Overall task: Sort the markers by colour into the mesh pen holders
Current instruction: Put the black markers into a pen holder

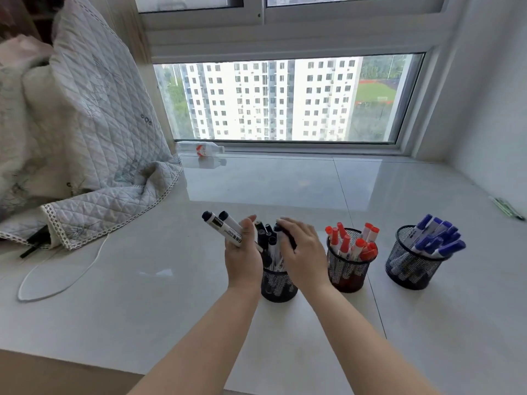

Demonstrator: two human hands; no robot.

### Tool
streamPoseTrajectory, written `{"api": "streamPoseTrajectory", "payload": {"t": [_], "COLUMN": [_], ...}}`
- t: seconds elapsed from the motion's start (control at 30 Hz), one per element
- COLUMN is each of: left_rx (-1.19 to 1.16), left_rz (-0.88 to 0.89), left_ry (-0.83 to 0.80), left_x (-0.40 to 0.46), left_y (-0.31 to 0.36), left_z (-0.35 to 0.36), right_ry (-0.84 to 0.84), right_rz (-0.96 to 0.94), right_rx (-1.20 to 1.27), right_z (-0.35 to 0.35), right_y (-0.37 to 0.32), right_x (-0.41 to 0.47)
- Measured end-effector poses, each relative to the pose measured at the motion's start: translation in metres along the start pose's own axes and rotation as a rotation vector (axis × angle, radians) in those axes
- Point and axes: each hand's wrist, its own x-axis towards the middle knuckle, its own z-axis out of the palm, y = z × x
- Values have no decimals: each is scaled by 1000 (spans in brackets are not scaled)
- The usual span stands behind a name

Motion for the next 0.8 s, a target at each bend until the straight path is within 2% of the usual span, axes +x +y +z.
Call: {"api": "streamPoseTrajectory", "payload": {"t": [0.13, 0.33, 0.53, 0.67, 0.8], "left_rx": [35, 228, 336, 198, 219], "left_rz": [45, 14, -57, 64, 224], "left_ry": [-70, -113, -148, -111, -48], "left_x": [-3, -11, -13, -9, -8], "left_y": [-1, -17, -22, -1, 15], "left_z": [2, 2, 1, 5, 12], "right_ry": [-60, -144, -137, -140, -126], "right_rz": [33, 253, 305, 297, 283], "right_rx": [27, 326, 327, 307, 261], "right_z": [1, 1, -2, -4, -4], "right_y": [5, 6, 8, 7, 3], "right_x": [-5, -6, -7, -11, -16]}}
